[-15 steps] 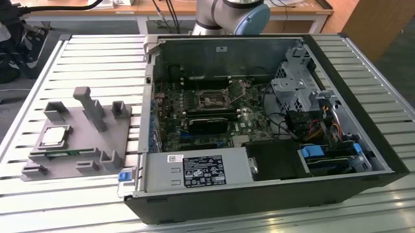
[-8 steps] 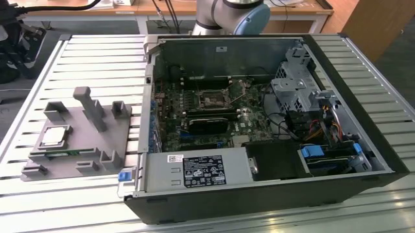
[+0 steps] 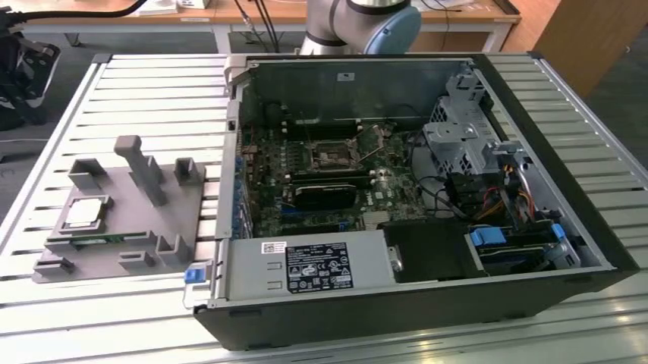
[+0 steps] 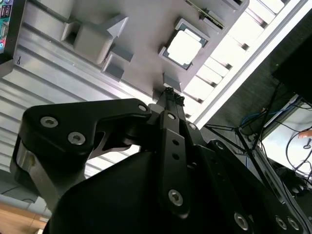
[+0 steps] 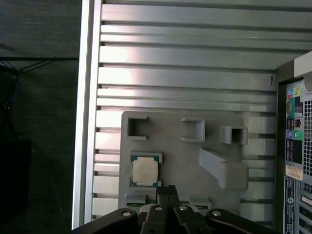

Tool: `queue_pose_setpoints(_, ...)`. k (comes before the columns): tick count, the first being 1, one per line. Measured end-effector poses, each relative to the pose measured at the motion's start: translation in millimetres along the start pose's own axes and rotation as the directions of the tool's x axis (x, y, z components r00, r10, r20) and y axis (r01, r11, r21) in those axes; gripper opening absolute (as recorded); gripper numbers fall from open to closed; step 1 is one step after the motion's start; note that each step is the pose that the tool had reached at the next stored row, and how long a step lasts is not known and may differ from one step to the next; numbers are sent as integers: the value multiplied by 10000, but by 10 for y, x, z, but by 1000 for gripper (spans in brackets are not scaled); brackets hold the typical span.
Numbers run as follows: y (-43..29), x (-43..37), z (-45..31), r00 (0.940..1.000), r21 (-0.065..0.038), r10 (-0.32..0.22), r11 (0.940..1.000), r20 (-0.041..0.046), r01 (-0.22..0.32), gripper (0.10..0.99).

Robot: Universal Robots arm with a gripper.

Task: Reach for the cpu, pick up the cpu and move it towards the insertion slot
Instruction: 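Pick up the cpu and move it towards the insertion slot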

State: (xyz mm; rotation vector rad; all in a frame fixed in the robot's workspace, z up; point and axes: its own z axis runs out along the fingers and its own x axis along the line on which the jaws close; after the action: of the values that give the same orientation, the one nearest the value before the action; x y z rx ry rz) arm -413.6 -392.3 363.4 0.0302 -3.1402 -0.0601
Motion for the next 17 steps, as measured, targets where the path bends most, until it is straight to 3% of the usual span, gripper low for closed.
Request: queue_pose_setpoints(17,-2,40,56,10000,7,-1,10000,0,1,106)
